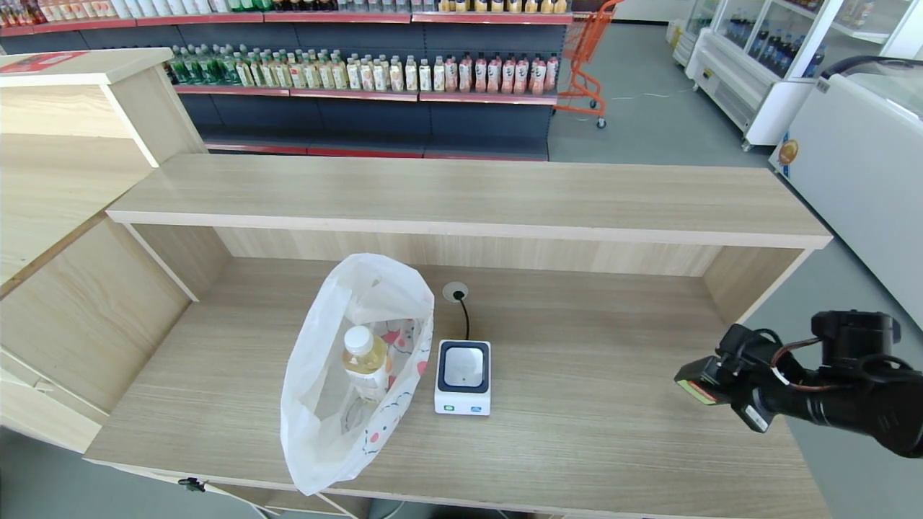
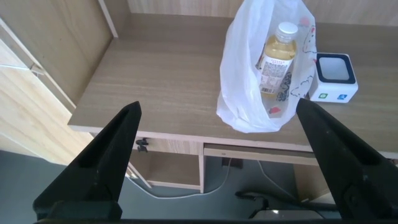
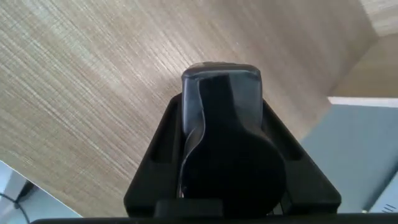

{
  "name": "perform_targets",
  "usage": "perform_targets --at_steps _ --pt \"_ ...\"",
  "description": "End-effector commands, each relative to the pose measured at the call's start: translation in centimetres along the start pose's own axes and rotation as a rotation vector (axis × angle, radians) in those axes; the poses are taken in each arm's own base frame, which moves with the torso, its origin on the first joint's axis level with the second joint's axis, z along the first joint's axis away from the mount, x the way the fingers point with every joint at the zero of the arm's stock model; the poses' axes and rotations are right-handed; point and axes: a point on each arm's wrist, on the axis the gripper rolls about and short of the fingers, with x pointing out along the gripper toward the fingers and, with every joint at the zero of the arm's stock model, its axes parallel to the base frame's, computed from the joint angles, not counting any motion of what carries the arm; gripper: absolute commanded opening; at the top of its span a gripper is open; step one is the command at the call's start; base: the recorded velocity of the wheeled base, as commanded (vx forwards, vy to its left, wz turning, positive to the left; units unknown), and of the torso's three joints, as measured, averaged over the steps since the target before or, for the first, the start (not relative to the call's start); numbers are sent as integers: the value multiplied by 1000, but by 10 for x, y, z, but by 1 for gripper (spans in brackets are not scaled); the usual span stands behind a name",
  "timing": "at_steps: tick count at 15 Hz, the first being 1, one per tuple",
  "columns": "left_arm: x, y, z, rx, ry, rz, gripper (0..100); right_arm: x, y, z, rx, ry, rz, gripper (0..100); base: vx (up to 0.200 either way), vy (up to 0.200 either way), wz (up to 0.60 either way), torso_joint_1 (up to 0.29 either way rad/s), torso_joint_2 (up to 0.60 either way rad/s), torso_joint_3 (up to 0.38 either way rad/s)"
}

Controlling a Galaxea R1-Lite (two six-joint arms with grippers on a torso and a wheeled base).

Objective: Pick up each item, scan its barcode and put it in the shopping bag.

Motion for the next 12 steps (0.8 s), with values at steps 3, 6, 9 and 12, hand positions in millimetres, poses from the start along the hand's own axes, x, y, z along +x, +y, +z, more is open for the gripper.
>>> perform_targets --at_steps 3,6,9,12 --pt "0 0 0 0 0 1 100 -63 -8 9 -420 -252 -150 0 0 0 0 0 0 0" --pt "0 0 0 0 0 1 100 -62 8 27 -1038 -580 -115 0 0 0 0 0 0 0" --pt "0 0 0 0 0 1 100 -55 54 62 -1297 -798 17 0 0 0 0 0 0 0" --pt "0 0 0 0 0 1 100 -53 85 90 -1462 -987 30 0 0 0 0 0 0 0"
